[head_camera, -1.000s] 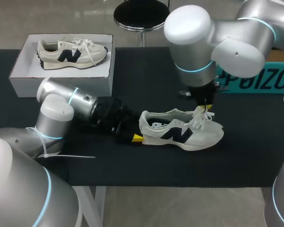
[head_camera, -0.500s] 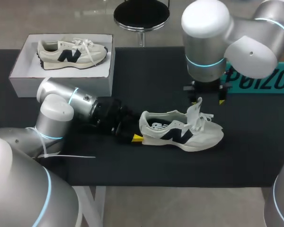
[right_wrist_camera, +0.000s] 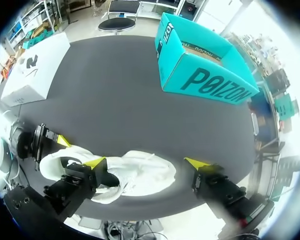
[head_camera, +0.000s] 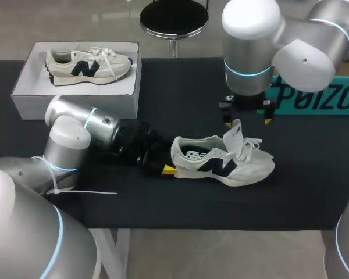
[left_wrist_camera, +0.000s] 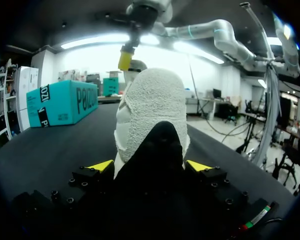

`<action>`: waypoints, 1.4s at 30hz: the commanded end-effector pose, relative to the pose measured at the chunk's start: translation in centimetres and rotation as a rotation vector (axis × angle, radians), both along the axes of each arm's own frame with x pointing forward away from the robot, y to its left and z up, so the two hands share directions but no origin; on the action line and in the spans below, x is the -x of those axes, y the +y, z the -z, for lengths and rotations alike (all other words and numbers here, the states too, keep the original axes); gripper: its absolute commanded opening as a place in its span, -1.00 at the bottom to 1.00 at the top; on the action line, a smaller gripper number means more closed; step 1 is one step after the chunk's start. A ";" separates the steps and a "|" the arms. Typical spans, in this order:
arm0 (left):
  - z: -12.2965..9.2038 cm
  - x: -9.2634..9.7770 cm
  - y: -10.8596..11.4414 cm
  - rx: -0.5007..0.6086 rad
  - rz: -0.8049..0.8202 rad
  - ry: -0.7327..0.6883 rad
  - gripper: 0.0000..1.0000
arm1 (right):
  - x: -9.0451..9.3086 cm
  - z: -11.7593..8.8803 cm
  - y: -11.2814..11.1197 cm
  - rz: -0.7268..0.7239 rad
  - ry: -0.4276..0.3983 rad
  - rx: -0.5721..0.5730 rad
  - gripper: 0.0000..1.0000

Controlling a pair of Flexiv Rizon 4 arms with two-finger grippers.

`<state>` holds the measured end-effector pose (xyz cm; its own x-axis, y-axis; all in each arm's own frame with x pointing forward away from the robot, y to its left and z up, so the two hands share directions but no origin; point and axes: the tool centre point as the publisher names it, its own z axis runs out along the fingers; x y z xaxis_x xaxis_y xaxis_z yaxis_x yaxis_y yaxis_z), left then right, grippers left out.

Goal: Take the shoe out of the shoebox, open the shoe tongue, remove and reinsert the insole, then place the shoe into the shoebox

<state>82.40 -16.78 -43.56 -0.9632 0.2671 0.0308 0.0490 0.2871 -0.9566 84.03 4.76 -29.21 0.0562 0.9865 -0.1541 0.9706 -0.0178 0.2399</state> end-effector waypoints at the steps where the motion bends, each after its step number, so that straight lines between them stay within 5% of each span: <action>1: 0.2 0.1 0.0 -0.001 -0.001 -0.001 -1.00 | -0.2 0.4 0.9 0.008 0.019 0.005 1.00; 19: 0.2 0.1 0.0 -0.001 -0.001 -0.001 -1.00 | 2.0 0.0 3.0 0.008 0.069 0.007 1.00; 21: 0.2 0.1 0.0 -0.001 -0.001 -0.001 -1.00 | 2.2 0.0 2.9 0.009 0.074 0.007 -0.02; 24: 0.2 0.1 0.0 -0.001 -0.001 -0.001 -1.00 | 2.4 0.1 2.8 0.010 0.078 0.007 -0.62; 29: 0.2 0.1 0.0 -0.001 -0.001 -0.001 -1.00 | 2.4 0.1 2.8 0.011 0.079 0.004 -1.00; 42: 0.2 0.1 0.0 -0.001 -0.001 -0.001 -1.00 | 2.9 -0.1 1.5 0.046 0.069 -0.010 -1.00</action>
<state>82.40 -16.78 -43.56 -0.9632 0.2672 0.0308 0.0490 0.2870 -0.9567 81.55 6.81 -29.14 0.0893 0.9829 -0.1608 0.9844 -0.0625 0.1647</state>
